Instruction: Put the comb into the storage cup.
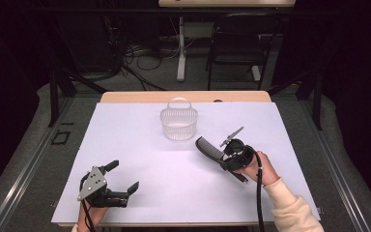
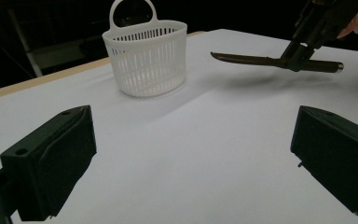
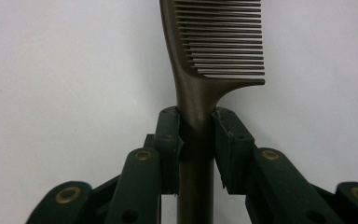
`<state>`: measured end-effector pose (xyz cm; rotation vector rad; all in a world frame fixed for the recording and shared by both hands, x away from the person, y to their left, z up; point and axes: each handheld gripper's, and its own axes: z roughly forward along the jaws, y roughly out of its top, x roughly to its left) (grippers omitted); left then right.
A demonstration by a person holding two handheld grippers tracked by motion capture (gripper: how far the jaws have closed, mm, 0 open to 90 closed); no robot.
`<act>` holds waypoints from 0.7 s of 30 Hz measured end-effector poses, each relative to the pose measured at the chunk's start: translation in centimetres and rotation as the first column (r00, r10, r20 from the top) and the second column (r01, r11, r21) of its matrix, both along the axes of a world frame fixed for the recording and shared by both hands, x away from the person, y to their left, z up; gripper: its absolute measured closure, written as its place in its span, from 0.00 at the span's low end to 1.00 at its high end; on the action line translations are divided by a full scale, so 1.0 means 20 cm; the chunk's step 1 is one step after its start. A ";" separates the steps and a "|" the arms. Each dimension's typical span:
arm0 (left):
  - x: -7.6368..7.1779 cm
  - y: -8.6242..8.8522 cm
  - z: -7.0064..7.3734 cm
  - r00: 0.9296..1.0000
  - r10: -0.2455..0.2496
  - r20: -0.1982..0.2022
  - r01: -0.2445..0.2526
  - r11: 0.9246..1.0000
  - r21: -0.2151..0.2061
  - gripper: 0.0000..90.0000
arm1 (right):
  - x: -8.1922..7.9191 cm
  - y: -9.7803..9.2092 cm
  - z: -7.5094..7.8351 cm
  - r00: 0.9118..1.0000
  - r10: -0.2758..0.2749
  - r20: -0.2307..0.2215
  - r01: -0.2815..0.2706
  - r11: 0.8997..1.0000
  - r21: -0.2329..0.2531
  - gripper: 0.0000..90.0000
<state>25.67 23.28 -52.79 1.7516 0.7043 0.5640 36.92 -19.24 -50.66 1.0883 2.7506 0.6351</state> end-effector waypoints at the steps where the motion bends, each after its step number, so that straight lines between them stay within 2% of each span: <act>1: 0.00 0.00 0.00 1.000 0.002 -0.001 -0.002 1.000 -0.002 0.00 | 0.00 -0.01 0.00 1.000 0.000 -0.002 0.000 1.000 0.002 0.81; 9: 0.01 0.00 0.00 1.000 0.004 0.000 -0.004 1.000 0.003 0.00 | -0.01 -0.06 0.02 1.000 -0.012 0.010 0.012 0.999 0.033 0.81; 10: 0.00 0.00 0.00 1.000 0.003 -0.001 -0.003 1.000 0.004 0.00 | -0.01 -0.06 0.01 1.000 -0.017 0.022 0.016 0.999 0.049 0.81; 16: 0.00 0.00 0.00 1.000 0.004 0.004 -0.004 1.000 0.001 0.00 | -0.01 -0.09 0.02 0.999 -0.025 0.033 0.023 0.998 0.061 0.81; 17: 0.00 0.00 0.00 1.000 0.003 0.005 -0.003 1.000 0.004 0.00 | -0.01 -0.09 0.03 1.000 -0.021 0.022 0.020 0.999 0.043 0.81; 21: 0.01 0.00 0.00 1.000 0.004 0.002 -0.004 1.000 0.003 0.00 | -0.02 -0.10 0.02 0.999 -0.030 0.046 0.026 0.997 0.072 0.81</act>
